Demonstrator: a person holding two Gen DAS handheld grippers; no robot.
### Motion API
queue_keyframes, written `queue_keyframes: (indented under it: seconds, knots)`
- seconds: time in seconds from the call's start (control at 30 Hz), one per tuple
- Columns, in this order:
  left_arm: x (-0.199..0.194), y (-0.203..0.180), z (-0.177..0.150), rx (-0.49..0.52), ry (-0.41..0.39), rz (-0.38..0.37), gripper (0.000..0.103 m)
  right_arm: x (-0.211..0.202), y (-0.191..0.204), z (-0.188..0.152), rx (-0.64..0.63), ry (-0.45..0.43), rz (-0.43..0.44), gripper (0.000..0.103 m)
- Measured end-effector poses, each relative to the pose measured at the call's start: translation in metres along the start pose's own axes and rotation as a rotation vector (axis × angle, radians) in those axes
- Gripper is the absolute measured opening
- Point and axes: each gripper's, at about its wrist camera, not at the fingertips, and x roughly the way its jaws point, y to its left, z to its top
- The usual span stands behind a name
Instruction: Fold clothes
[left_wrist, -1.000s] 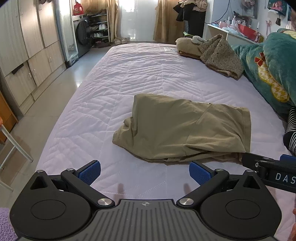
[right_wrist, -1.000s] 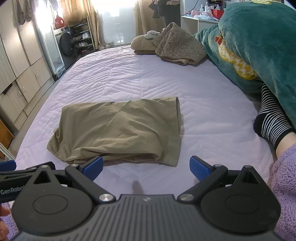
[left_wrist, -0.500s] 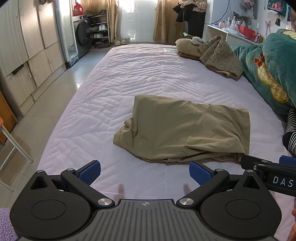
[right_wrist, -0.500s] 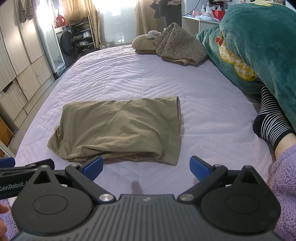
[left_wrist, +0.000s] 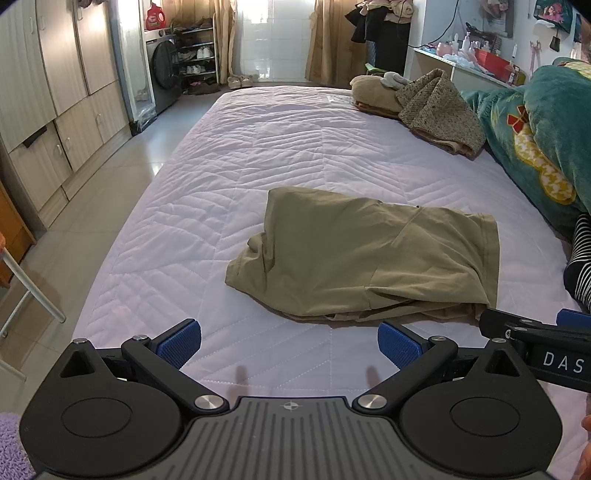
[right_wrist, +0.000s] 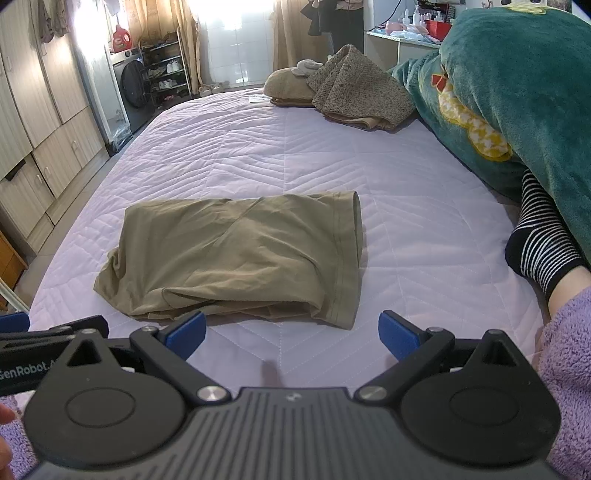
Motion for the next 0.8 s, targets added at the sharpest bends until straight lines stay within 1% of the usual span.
queue_keyframes:
  seconds: [0.13, 0.8]
  knots:
    - [0.000, 0.000, 0.000, -0.002, 0.000, -0.004, 0.102, 0.000, 0.000, 0.000, 0.001, -0.009, 0.001, 0.101]
    - [0.010, 0.003, -0.001, -0.017, 0.026, -0.010, 0.102, 0.005, 0.004, -0.002, -0.005, 0.003, 0.005, 0.101]
